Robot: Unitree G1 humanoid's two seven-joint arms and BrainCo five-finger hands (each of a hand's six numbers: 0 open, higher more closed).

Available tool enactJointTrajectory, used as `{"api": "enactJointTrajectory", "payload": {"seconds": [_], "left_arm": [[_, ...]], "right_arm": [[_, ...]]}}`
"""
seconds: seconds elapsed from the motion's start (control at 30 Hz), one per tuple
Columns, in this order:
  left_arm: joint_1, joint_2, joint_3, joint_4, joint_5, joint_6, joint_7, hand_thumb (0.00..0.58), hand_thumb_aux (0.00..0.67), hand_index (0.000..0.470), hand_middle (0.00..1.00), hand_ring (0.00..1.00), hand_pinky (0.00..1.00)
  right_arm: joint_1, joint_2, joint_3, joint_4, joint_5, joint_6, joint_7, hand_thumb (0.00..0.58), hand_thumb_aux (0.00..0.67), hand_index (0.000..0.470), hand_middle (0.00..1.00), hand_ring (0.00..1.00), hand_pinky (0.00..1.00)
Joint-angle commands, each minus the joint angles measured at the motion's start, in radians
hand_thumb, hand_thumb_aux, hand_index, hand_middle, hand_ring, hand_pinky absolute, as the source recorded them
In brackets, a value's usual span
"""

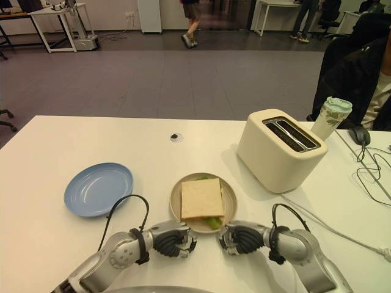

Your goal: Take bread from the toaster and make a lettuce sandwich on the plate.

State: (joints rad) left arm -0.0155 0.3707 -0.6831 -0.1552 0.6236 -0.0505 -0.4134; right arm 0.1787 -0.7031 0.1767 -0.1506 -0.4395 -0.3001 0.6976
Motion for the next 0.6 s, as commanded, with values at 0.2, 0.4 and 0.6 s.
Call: {"api": "enactJointTrajectory", "payload": {"seconds": [0.2,0.4,0.6], "left_arm": [[-0.363,-0.168,0.035,0.643,0.148,0.100,0.300,0.580,0.670,0.470,1.00,1.00,1.00],[-0.441,-0.183,0.097,0.693,0.084,0.022,0.413,0.480,0.391,0.275,1.00,1.00,1.00],[-0.182,-0.183,0.291,0.163,-0.220,-0.090,0.379,0.000,0.000,0.000,0.48,0.48,0.48]], "right_arm": [[-0.414,0.224,0.145,0.466,-0.338,0.050,-0.551,0.580,0.670,0.470,1.00,1.00,1.00],[-0.557,0.305,0.160,0.674,-0.366,0.009,-0.877,0.580,0.670,0.470,0.77,0.77,0.77],[-0.343,0.321,0.020,0.436,-0.044,-0.149,-0.901,0.000,0.000,0.000,0.00,0.00,0.00]]}}
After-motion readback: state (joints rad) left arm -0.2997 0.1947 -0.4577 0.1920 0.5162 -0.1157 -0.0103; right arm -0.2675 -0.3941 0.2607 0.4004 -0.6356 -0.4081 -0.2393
